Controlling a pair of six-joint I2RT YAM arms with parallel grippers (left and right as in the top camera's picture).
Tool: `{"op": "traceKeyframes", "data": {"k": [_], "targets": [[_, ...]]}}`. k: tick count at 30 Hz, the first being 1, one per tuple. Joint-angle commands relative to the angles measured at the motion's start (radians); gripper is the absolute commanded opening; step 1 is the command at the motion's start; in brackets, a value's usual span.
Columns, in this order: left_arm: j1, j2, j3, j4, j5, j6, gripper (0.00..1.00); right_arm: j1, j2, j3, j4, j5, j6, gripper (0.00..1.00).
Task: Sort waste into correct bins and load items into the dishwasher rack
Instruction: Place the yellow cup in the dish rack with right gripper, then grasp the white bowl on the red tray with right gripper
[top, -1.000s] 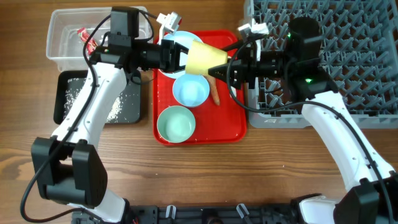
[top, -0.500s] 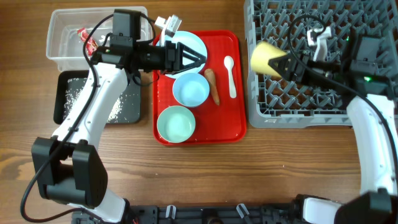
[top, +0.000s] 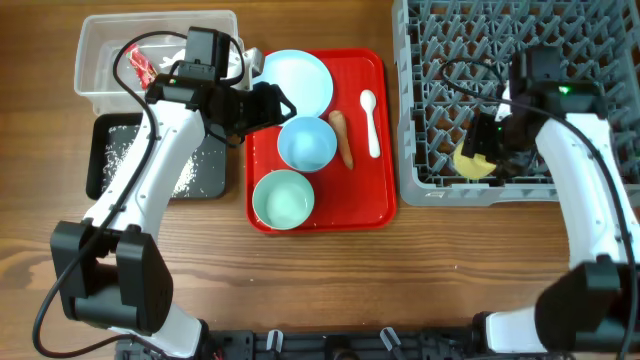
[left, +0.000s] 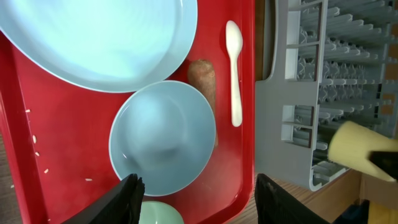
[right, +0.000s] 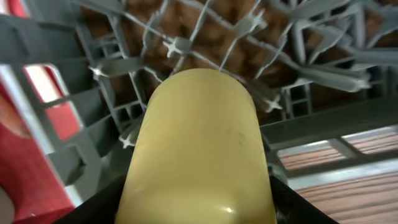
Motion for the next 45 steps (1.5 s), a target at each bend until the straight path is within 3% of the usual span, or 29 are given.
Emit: {"op": "traceKeyframes", "data": {"k": [1, 4, 6, 9, 12, 20, 23, 27, 30, 32, 38, 45], "targets": [[-0.003, -0.013, 0.003, -0.001, -0.016, 0.025, 0.59, 0.006, 0.067, 0.010, -0.008, -0.022, -0.021, 0.48], [-0.003, -0.013, 0.003, -0.001, -0.016, 0.025, 0.59, 0.006, 0.093, 0.011, -0.001, -0.025, -0.023, 0.86], [-0.003, -0.013, 0.003, -0.001, -0.016, 0.025, 0.59, 0.006, 0.078, 0.032, 0.004, -0.033, -0.028, 0.94], [-0.003, -0.013, 0.003, -0.001, -0.016, 0.024, 0.60, 0.006, 0.026, 0.164, -0.016, -0.121, -0.069, 0.95], [-0.003, -0.013, 0.003, -0.001, -0.016, 0.024, 0.62, 0.039, -0.027, 0.272, -0.006, -0.164, -0.099, 0.91], [-0.035, -0.013, 0.003, -0.013, -0.054, 0.076, 0.62, 0.270, 0.005, 0.278, 0.196, -0.219, -0.040, 0.87], [-0.034, -0.013, 0.003, -0.023, -0.190, 0.000, 0.63, 0.315, 0.054, 0.278, 0.251, -0.250, -0.028, 0.78], [0.085, -0.013, 0.003, -0.037, -0.240, -0.124, 0.58, 0.418, 0.234, 0.278, 0.313, -0.224, 0.176, 0.60], [0.190, -0.013, 0.003, -0.068, -0.261, -0.141, 0.59, 0.454, 0.357, 0.278, 0.323, -0.245, 0.222, 0.50], [0.243, -0.013, 0.003, -0.073, -0.297, -0.141, 0.61, 0.471, 0.417, 0.278, 0.328, -0.270, 0.244, 0.36], [0.331, -0.013, 0.003, -0.072, -0.297, -0.140, 0.72, 0.542, 0.536, 0.278, 0.354, -0.264, 0.278, 0.36], [0.331, -0.013, 0.003, -0.076, -0.296, -0.140, 0.73, 0.543, 0.554, 0.268, 0.369, -0.242, 0.296, 0.36]]}}
